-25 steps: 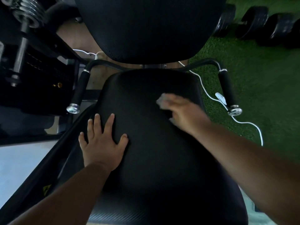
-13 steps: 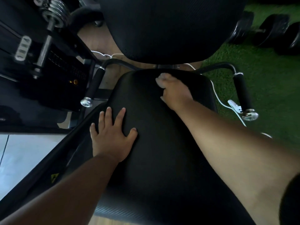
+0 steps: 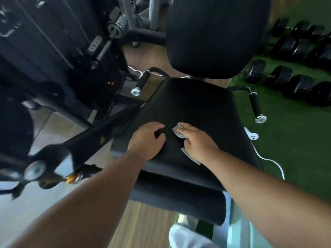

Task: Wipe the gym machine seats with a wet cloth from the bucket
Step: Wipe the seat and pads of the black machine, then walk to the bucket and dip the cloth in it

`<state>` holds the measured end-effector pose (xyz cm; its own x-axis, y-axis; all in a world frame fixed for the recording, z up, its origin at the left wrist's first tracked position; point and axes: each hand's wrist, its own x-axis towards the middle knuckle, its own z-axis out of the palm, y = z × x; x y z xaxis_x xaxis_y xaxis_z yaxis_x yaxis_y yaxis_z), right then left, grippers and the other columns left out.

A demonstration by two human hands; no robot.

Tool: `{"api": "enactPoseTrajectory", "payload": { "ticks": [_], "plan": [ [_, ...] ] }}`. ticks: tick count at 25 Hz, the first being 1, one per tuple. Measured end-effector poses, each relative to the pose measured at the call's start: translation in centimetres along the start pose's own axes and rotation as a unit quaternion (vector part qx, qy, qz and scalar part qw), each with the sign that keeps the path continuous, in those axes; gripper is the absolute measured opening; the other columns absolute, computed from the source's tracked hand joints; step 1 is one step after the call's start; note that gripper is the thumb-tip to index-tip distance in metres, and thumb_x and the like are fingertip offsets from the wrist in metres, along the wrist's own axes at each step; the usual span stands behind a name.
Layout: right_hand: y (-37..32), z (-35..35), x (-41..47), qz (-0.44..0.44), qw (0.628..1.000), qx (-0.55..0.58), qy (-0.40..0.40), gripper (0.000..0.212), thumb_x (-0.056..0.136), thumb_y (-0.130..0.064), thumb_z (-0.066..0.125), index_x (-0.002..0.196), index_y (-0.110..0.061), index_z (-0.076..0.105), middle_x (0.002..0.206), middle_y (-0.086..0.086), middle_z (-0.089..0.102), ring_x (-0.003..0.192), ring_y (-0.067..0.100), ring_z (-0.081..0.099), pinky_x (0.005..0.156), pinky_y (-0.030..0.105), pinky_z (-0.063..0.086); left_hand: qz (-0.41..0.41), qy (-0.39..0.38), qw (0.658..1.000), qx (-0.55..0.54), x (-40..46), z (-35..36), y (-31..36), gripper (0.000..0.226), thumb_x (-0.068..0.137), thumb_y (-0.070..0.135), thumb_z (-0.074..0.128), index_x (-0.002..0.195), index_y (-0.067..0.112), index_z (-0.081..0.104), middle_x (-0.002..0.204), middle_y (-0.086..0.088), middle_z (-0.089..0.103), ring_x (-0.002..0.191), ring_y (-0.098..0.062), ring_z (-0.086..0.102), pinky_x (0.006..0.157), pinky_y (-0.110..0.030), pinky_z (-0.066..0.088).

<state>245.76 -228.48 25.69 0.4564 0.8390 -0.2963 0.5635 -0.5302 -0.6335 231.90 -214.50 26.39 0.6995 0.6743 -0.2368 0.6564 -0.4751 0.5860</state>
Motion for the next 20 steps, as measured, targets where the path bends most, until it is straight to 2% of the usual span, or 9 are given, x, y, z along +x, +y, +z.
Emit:
{"api": "enactPoseTrajectory", "payload": {
  "ticks": [4, 6, 8, 10, 12, 16, 19, 20],
  "plan": [
    [-10.3, 3.0, -5.4, -0.074, 0.997, -0.011, -0.025, 0.050, 0.094, 0.000, 0.044, 0.135, -0.021, 0.063, 0.151, -0.009, 0.047, 0.139, 0.009, 0.043, 0.116, 0.020, 0.027, -0.044, 0.008, 0.999, 0.023, -13.4, -7.5, -5.6, 0.039, 0.086, 0.042, 0.053, 0.123, 0.040, 0.063, 0.130, 0.014, 0.062, 0.119, -0.013, 0.057, 0.102, -0.029, 0.044],
    [-17.2, 5.1, -9.2, -0.125, 0.991, -0.008, -0.054, 0.048, 0.093, -0.003, 0.045, 0.133, -0.021, 0.065, 0.148, -0.008, 0.051, 0.137, 0.008, 0.044, 0.113, 0.016, 0.026, -0.062, 0.031, 0.997, 0.030, -21.2, -12.7, -9.1, 0.031, 0.086, 0.039, 0.056, 0.115, 0.043, 0.065, 0.119, 0.015, 0.067, 0.108, -0.013, 0.063, 0.095, -0.032, 0.050],
    [-23.7, 7.1, -12.8, -0.172, 0.981, -0.006, -0.087, 0.044, 0.093, -0.008, 0.048, 0.130, -0.020, 0.067, 0.144, -0.007, 0.056, 0.134, 0.008, 0.048, 0.109, 0.013, 0.027, -0.072, 0.067, 0.994, 0.052, -28.6, -17.8, -12.2, 0.026, 0.087, 0.035, 0.061, 0.111, 0.045, 0.067, 0.106, 0.020, 0.068, 0.098, -0.008, 0.065, 0.088, -0.028, 0.051],
    [-30.2, 9.6, -16.5, -0.221, 0.967, -0.007, -0.123, 0.043, 0.090, -0.015, 0.049, 0.127, -0.023, 0.068, 0.138, -0.008, 0.061, 0.128, 0.008, 0.053, 0.110, 0.020, 0.034, -0.110, 0.103, 0.986, 0.067, -35.7, -22.7, -15.4, 0.023, 0.089, 0.038, 0.061, 0.110, 0.043, 0.068, 0.101, 0.020, 0.067, 0.095, -0.007, 0.065, 0.083, -0.026, 0.051],
    [-36.0, 12.4, -20.0, -0.255, 0.954, -0.005, -0.159, 0.043, 0.090, -0.013, 0.049, 0.125, -0.029, 0.069, 0.134, -0.012, 0.063, 0.124, 0.007, 0.057, 0.109, 0.025, 0.040, -0.151, 0.144, 0.976, 0.064, -42.3, -26.5, -18.2, 0.022, 0.090, 0.042, 0.059, 0.110, 0.041, 0.068, 0.099, 0.019, 0.068, 0.091, -0.005, 0.065, 0.080, -0.025, 0.051],
    [-46.1, 19.2, -25.3, -0.348, 0.908, -0.045, -0.229, 0.039, 0.093, -0.014, 0.052, 0.126, -0.029, 0.068, 0.135, -0.019, 0.061, 0.125, -0.001, 0.053, 0.104, 0.010, 0.035, -0.227, 0.247, 0.942, 0.016, -54.3, -30.6, -23.6, 0.017, 0.088, 0.043, 0.062, 0.104, 0.041, 0.069, 0.088, 0.022, 0.067, 0.079, 0.003, 0.064, 0.075, -0.023, 0.050],
    [-51.8, 23.7, -26.9, -0.395, 0.873, -0.077, -0.276, 0.035, 0.092, -0.014, 0.053, 0.121, -0.026, 0.070, 0.132, -0.014, 0.064, 0.124, 0.006, 0.056, 0.107, 0.023, 0.040, -0.286, 0.280, 0.916, -0.019, -60.3, -31.5, -26.9, 0.016, 0.087, 0.046, 0.063, 0.101, 0.042, 0.069, 0.086, 0.023, 0.067, 0.077, 0.009, 0.062, 0.076, -0.025, 0.054],
    [-53.6, 25.2, -27.0, -0.406, 0.865, -0.078, -0.284, 0.035, 0.092, -0.013, 0.053, 0.119, -0.026, 0.070, 0.130, -0.012, 0.066, 0.123, 0.007, 0.057, 0.106, 0.024, 0.041, -0.304, 0.295, 0.905, -0.036, -61.8, -31.8, -28.1, 0.016, 0.087, 0.045, 0.064, 0.101, 0.040, 0.070, 0.086, 0.023, 0.067, 0.077, 0.010, 0.062, 0.076, -0.026, 0.054]
  ]
}}
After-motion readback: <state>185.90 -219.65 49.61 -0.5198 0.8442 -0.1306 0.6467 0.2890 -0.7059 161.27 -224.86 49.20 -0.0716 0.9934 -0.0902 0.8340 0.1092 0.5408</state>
